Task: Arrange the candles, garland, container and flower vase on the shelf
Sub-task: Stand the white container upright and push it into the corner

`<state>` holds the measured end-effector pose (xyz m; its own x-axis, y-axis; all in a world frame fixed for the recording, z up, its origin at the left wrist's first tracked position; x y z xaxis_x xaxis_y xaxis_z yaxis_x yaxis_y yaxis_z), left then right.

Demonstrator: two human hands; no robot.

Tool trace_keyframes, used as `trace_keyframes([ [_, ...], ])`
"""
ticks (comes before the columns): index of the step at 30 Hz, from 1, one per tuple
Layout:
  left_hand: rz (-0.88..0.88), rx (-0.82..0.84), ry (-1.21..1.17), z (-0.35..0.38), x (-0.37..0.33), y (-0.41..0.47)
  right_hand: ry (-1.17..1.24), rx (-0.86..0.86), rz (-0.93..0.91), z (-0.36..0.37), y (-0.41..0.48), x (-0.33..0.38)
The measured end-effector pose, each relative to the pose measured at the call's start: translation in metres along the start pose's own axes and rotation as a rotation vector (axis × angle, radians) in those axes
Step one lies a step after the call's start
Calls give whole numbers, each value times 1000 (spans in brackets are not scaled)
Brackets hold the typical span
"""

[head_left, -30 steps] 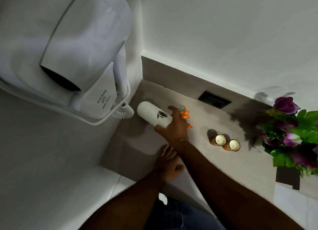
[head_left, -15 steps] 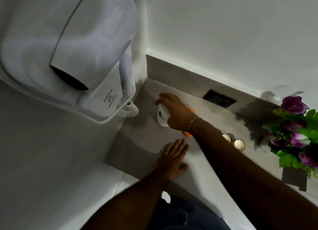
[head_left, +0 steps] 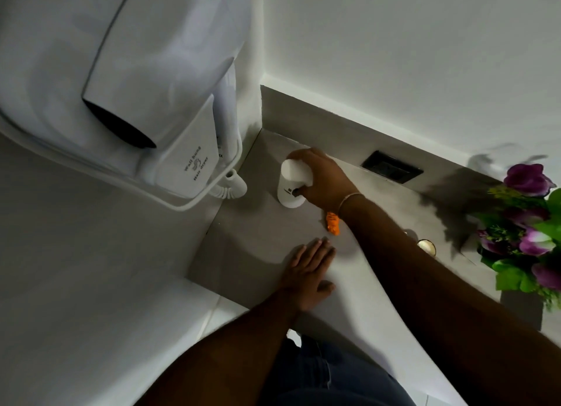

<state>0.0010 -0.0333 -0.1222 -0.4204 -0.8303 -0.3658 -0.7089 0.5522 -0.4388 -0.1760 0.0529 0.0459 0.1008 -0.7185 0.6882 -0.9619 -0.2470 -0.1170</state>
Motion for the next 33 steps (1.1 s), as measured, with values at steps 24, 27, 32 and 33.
trace_keyframes([
  [24,0,41,34,7,4,8,49,-303,753,54,-76,-130],
  [27,6,20,16,8,3,6,141,-331,751,51,-77,-136],
  [32,38,-13,56,6,9,5,290,-439,844,52,-83,-140],
  [33,48,-24,66,5,10,4,300,-448,865,53,-85,-143],
])
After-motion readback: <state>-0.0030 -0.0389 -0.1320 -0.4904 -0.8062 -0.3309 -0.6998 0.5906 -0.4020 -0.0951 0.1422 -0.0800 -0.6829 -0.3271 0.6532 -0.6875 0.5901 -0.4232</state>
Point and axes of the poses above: each hand's wrist, its own y-axis towards the middle knuckle, its own z-axis out of the palm, x = y × z, the point moved 4 cm from there along y, towards the middle knuckle, and after that the axes turned 8 degrees about -z, right-handed, at the moved point
